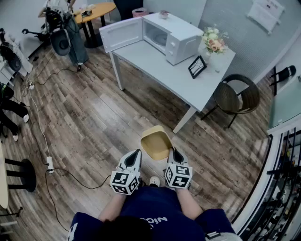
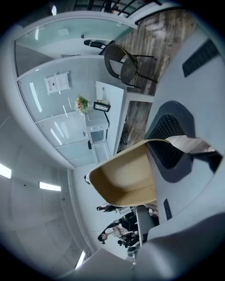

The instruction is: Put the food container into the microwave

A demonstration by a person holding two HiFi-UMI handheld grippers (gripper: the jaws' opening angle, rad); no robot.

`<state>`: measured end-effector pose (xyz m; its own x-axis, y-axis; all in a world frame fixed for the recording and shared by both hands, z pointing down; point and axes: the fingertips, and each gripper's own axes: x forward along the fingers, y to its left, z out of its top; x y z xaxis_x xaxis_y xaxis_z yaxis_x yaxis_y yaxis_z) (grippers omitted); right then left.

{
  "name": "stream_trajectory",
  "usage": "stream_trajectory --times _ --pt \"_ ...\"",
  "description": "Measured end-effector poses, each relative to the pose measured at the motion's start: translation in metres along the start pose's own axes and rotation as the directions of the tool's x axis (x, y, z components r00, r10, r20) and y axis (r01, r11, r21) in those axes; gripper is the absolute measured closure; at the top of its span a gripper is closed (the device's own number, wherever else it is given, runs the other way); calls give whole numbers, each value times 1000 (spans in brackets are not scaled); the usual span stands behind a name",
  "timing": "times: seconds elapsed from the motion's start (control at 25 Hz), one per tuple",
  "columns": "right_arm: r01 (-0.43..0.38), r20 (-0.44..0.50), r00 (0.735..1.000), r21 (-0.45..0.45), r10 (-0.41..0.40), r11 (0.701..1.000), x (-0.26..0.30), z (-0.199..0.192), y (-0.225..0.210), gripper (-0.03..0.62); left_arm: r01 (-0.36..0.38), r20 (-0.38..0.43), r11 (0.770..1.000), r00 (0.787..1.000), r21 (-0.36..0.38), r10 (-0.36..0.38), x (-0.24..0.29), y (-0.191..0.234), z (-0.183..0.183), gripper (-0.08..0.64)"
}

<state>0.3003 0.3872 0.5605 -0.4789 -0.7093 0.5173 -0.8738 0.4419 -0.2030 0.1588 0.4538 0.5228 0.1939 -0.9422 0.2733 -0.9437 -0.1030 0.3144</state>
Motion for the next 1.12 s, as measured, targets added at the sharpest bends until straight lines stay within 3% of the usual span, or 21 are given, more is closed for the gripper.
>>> stream_trajectory --times 0.32,0.76,0.96,1.04,1.12 --pt "18 -11 1000 0 -18 1000 6 -3 10 571 23 -12 1000 1000 6 -23 -1 10 0 557" --pt "50 -12 999 75 -49 996 21 -6 34 568 70 -45 997 996 -22 -71 0 46 -1 555" --pt "42 -8 999 104 -41 994 36 -4 52 568 85 -40 996 995 -23 -86 4 69 8 372" --pt "53 6 998 125 -55 991 41 -2 57 568 116 -55 993 992 -18 -117 5 75 11 264" --pt "55 21 998 128 -58 990 46 2 66 568 132 -67 991 989 21 -131 4 83 16 225"
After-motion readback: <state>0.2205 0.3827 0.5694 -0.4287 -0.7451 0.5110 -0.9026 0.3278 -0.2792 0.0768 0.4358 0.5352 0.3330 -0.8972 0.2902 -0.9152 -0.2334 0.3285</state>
